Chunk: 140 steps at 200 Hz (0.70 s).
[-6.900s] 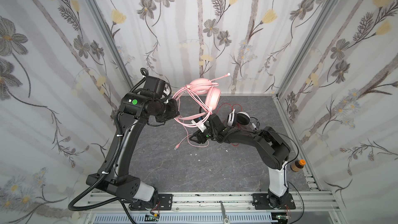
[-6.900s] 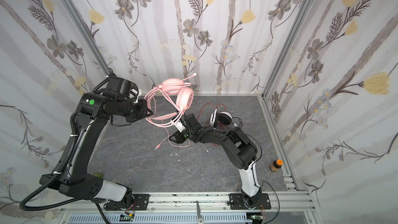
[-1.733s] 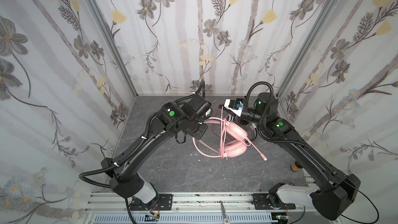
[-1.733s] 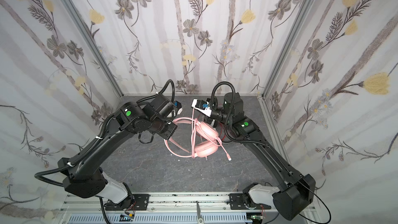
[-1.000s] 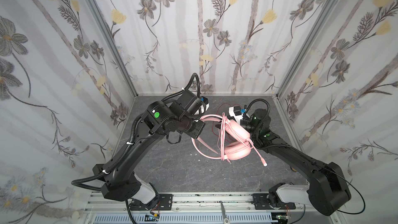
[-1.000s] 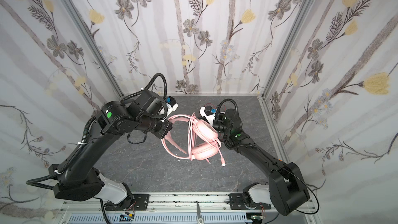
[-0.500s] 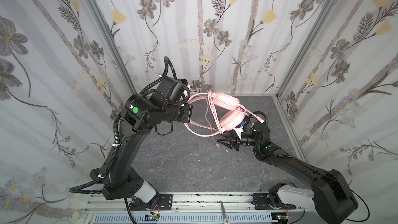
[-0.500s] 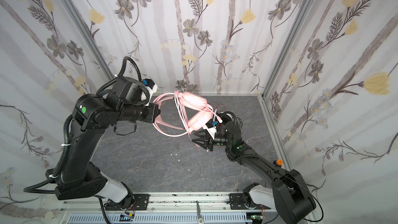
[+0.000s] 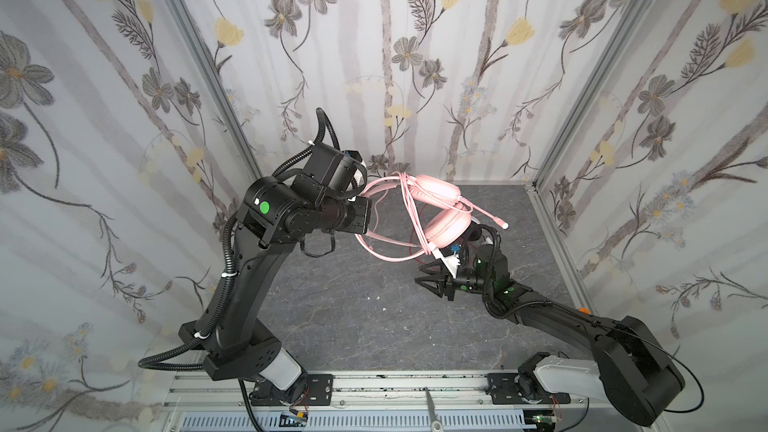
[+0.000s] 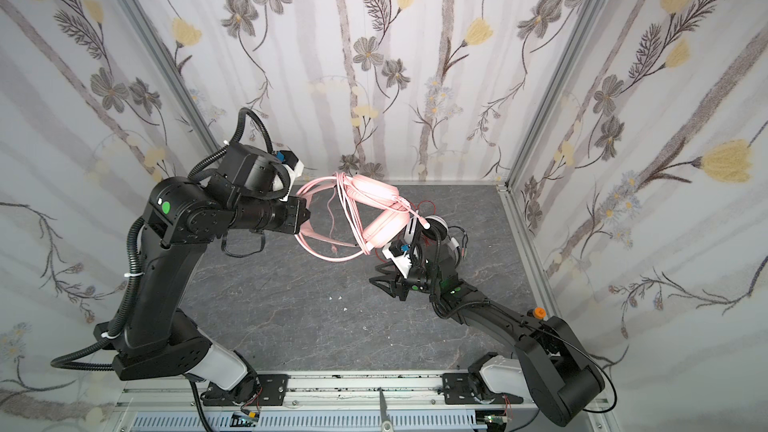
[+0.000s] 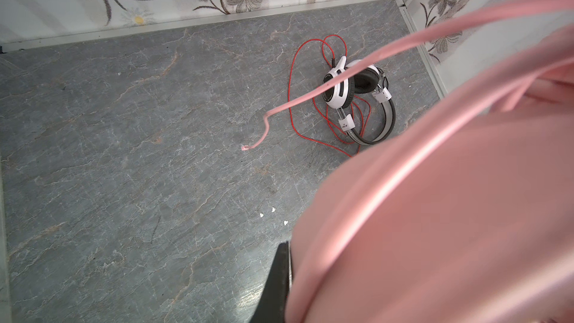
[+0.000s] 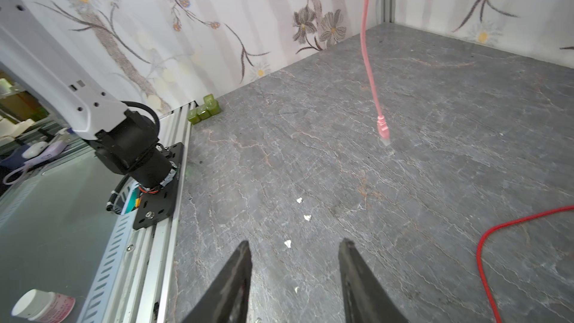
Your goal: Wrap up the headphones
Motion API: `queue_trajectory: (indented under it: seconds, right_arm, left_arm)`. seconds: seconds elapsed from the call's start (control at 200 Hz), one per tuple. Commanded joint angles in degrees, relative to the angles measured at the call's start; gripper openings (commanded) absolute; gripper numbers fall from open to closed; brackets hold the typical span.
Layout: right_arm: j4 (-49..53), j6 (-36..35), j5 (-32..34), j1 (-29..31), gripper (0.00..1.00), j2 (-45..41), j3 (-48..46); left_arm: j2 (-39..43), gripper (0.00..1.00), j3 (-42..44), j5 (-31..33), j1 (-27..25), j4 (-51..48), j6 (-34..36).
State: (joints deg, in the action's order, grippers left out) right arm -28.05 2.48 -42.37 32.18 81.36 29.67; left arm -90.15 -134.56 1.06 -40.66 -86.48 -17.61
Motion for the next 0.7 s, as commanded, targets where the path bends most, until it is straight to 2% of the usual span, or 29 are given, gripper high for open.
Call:
queue_trajectory:
  seconds: [0.0,0.18,0.34,0.465,0.694]
  right_arm:
    - [-0.4,-0.6,4.4,0.2,0.46,1.4,0.4]
    - [0.2,-1.6,5.5,0.2,0.43,3.4,0.4]
    - [0.4,1.3,6.9,0.2,0.44,4.2,0.2]
    - [0.5,1.4,9.7,0.2,0.44,2.7,-1.6]
    - [3.7,-2.2,5.8,0.2,0.48,5.1,-2.2]
  left_arm:
    - [0.3,0.0,-0.4,-1.3,0.1,1.8,-1.2]
    - [2.6,0.0,5.5,-3.9,0.1,5.0,-2.6]
    - [5.8,0.0,12.4,-4.7,0.1,8.8,-4.1]
    - [6.2,0.0,12.8,-4.5,0.1,8.6,-4.1]
    - [6.4,0.0,12.4,-4.2,0.1,8.3,-3.9]
